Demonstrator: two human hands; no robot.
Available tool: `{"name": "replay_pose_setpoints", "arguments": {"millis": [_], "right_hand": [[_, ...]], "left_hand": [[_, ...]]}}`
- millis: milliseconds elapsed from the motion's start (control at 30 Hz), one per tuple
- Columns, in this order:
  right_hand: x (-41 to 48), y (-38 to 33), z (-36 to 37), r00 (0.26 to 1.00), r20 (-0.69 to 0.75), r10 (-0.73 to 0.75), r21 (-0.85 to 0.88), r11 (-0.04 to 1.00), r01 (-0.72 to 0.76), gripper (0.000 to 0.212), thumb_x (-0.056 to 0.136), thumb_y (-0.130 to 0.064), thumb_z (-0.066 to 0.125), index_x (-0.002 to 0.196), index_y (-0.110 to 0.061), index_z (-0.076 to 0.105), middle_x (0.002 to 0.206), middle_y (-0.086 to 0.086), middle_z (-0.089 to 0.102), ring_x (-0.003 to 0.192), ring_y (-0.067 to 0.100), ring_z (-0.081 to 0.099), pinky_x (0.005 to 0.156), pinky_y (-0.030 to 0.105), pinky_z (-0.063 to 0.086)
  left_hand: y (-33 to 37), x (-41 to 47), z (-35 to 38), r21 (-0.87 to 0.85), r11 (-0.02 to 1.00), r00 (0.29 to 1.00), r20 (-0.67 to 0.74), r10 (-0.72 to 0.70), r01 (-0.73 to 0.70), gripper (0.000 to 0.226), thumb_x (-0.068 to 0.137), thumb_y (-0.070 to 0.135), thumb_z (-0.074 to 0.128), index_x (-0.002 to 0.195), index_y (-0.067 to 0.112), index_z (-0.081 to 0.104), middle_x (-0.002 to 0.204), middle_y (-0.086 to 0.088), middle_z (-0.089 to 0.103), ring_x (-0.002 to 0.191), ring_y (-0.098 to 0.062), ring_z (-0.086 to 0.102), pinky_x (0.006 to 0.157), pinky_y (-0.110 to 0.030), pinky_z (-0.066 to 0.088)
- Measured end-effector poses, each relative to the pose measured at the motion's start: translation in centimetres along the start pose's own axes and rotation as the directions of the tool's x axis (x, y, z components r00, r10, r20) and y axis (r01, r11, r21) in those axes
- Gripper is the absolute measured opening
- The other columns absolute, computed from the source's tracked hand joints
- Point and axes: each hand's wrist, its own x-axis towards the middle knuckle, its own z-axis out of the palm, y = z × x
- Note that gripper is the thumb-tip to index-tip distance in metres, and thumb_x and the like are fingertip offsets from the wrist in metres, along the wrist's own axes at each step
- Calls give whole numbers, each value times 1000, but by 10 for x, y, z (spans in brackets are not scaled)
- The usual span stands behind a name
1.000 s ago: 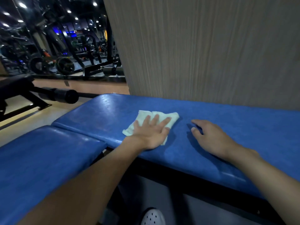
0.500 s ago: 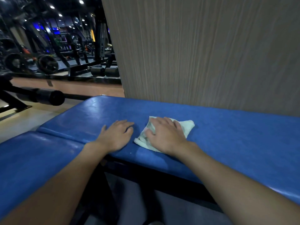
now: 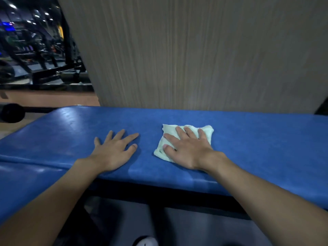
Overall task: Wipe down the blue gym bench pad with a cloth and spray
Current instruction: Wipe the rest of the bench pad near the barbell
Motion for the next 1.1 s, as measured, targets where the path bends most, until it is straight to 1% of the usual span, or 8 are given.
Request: {"name": "replay_pose_setpoints", "arguments": {"millis": [67,167,433,567,733,867,1000,1100], "right_hand": [[-14,17,-1,1000,2,26,5,1000,-26,59,96,-62,9,153,-47,10,167,-1,-4,152,23,-12,117,57,-13],[-33,43,-3,997,-5,80,6,997,-80,59,96,-61,9,153,-47,10,167,-2,-5,152,21,-12,117,56,-13],[-82,105,-7,977,-35,211,-4,977,-211,58,98,-61,11,153,-45,13,167,-2,-2,152,20,-8,118,55,-10],[-98,127,-9,968,-48,245,7,969,-245,57,98,-60,11,153,-45,13,167,-2,-1,152,21,-8,118,55,-9],[-118,155,-9,953,-63,298,13,955,-297,58,98,-61,12,153,-45,13,167,-2,1,152,20,-6,118,55,-8],[-138,189,-9,928,-79,364,23,932,-363,57,97,-61,12,152,-46,14,166,-3,2,152,20,-5,118,55,-8],[-165,228,-11,888,-91,451,31,893,-450,55,98,-60,14,152,-47,15,166,-4,4,152,20,-3,118,56,-6],[-186,259,-13,850,-108,516,24,856,-517,56,98,-60,14,152,-47,16,166,-5,7,152,19,0,118,55,-4]], "left_hand": [[10,-1,1,19,1000,1000,9,3,-3,53,99,60,19,151,55,12,165,8,10,151,-29,4,113,-64,10],[30,0,0,25,999,1000,10,22,-22,53,99,62,18,151,55,10,165,7,9,151,-30,5,113,-64,10],[112,7,6,26,979,979,30,204,-205,55,97,61,16,152,54,10,166,7,6,152,-32,2,112,-69,9],[156,11,7,15,960,959,43,280,-281,55,99,60,19,153,51,12,167,5,5,152,-32,1,114,-68,6],[210,11,11,-7,929,928,52,370,-370,55,100,58,20,154,48,13,167,4,5,153,-30,0,116,-65,3],[255,9,14,11,896,895,51,443,-444,58,100,58,20,155,42,14,167,2,5,153,-28,1,118,-62,4],[301,-1,15,-28,852,850,48,524,-523,56,101,56,24,155,42,17,167,6,5,154,-22,-1,119,-62,2],[337,-10,18,-57,798,798,36,602,-600,55,101,56,25,154,45,19,166,12,5,154,-19,-1,118,-62,1]]}}
